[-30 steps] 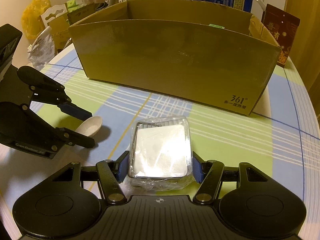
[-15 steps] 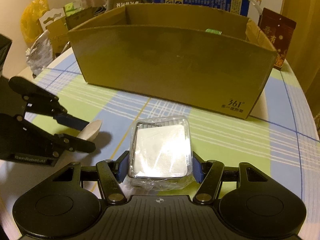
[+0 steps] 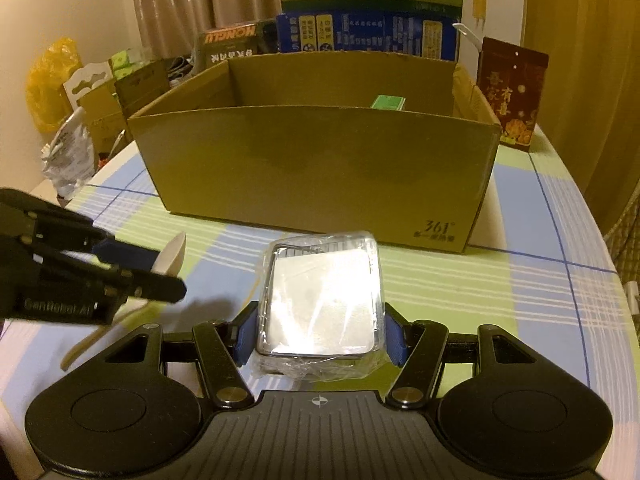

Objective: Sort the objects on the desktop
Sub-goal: 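Carry the clear case and white spoon over the cardboard box with both tools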

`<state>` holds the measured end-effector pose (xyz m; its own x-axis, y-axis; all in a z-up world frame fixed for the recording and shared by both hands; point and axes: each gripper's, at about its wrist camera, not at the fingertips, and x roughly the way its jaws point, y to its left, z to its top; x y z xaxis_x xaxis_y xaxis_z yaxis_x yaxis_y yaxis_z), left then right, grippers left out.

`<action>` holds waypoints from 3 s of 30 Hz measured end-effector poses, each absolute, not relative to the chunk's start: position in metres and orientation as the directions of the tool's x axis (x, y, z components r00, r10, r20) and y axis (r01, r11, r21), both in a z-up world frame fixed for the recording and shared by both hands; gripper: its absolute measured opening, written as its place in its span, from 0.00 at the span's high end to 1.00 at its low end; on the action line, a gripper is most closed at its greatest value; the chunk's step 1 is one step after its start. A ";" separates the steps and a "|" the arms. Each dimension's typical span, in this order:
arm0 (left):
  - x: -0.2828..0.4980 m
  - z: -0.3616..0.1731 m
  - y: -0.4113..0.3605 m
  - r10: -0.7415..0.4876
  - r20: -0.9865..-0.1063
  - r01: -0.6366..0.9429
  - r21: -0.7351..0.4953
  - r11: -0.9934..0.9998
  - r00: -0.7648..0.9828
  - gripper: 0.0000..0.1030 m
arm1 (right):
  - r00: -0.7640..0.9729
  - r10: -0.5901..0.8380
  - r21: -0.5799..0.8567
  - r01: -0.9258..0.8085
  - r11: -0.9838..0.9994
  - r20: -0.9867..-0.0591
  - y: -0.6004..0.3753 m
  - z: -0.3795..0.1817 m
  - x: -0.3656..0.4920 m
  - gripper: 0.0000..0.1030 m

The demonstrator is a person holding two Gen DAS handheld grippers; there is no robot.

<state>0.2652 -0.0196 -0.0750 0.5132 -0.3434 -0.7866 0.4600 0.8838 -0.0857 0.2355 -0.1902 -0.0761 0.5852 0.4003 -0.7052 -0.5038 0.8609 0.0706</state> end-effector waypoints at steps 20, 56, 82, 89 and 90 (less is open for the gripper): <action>0.231 -0.026 -0.021 -0.270 -0.757 0.297 -0.105 0.949 0.596 0.74 | 0.637 0.407 0.103 -0.458 0.883 -0.654 -0.210 -0.029 0.193 0.43; 0.397 0.107 -0.016 -0.253 -0.660 0.277 -0.070 0.958 0.708 0.74 | 0.668 0.443 0.086 -0.496 0.864 -0.597 -0.160 0.085 0.365 0.43; 0.455 0.055 -0.005 -0.243 -0.679 0.254 -0.085 0.963 0.693 0.74 | 0.643 0.429 0.089 -0.491 0.867 -0.635 -0.135 0.047 0.407 0.43; 0.456 0.049 0.003 -0.236 -0.677 0.254 -0.074 0.964 0.697 0.62 | 0.635 0.428 0.091 -0.492 0.866 -0.643 -0.132 0.041 0.409 0.43; 0.455 0.048 0.004 -0.232 -0.679 0.254 -0.069 0.965 0.697 0.61 | 0.634 0.429 0.093 -0.492 0.866 -0.644 -0.131 0.040 0.409 0.43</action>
<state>0.4553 0.0043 0.0479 0.6970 -0.2319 -0.6785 0.2535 0.9648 -0.0694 0.4093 -0.1306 0.0400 0.6337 0.4293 -0.6436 -0.4921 0.8656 0.0929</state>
